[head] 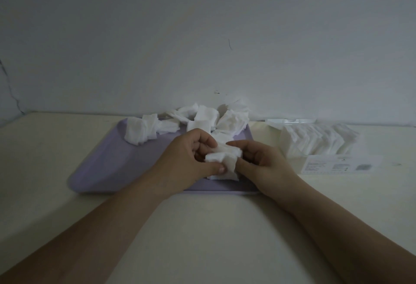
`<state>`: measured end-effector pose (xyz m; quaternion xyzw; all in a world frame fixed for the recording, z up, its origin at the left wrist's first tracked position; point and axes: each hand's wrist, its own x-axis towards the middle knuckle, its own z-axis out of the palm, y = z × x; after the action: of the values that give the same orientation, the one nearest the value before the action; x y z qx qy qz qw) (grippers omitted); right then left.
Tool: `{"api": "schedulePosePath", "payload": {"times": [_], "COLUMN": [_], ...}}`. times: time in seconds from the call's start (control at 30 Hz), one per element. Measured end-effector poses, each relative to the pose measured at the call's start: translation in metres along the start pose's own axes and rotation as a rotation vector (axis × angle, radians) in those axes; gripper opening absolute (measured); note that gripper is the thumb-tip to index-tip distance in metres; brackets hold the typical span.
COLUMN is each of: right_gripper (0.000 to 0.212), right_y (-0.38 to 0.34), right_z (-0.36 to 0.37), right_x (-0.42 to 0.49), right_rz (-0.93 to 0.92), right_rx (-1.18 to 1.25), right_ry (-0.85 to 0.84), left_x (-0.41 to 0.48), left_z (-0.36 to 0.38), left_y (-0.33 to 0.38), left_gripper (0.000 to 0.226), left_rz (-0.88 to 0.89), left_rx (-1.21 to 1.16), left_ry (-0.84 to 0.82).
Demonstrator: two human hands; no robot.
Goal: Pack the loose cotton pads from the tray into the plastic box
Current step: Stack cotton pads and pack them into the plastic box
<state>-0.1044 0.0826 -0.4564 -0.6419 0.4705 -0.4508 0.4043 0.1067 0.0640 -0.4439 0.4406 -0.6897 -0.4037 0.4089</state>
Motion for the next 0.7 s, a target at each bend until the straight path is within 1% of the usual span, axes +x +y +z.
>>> {"api": "schedulePosePath", "payload": {"times": [0.07, 0.13, 0.17, 0.27, 0.33, 0.43, 0.5, 0.6, 0.7], "right_gripper": [0.023, 0.032, 0.035, 0.032, 0.034, 0.046, 0.057, 0.065, 0.083], "right_y": [-0.005, -0.009, -0.009, -0.009, -0.007, -0.008, -0.009, -0.015, -0.018], "right_z": [-0.002, -0.003, -0.001, 0.001, 0.0, 0.004, 0.009, 0.013, 0.018], "right_x": [-0.003, -0.005, -0.005, -0.005, -0.004, -0.006, -0.009, -0.012, -0.016], "right_rz": [0.018, -0.031, -0.058, -0.097, -0.104, -0.113, -0.137, -0.152, -0.147], "right_rx": [0.066, -0.067, -0.147, -0.184, -0.207, -0.313, -0.443, -0.64, -0.69], "right_ry": [-0.063, -0.09, -0.07, -0.011, 0.002, 0.044, 0.045, -0.028, -0.066], "left_x": [0.0, 0.0, 0.001, 0.0, -0.001, -0.001, -0.002, -0.002, -0.002], "left_z": [0.001, 0.002, 0.002, 0.003, 0.003, 0.001, 0.001, 0.005, 0.013], "left_y": [0.0, -0.001, -0.002, -0.003, -0.003, -0.004, -0.002, 0.0, 0.0], "left_gripper": [0.055, 0.067, 0.068, 0.049, 0.046, 0.051, 0.047, 0.035, 0.032], "left_rz": [-0.009, -0.02, -0.017, 0.006, -0.008, -0.048, -0.042, -0.007, 0.043], "left_rx": [0.008, 0.049, 0.08, 0.114, 0.087, 0.044, 0.049, 0.093, 0.132], "left_ry": [0.031, 0.062, 0.06, -0.03, -0.061, -0.026, -0.023, -0.028, -0.024]}}
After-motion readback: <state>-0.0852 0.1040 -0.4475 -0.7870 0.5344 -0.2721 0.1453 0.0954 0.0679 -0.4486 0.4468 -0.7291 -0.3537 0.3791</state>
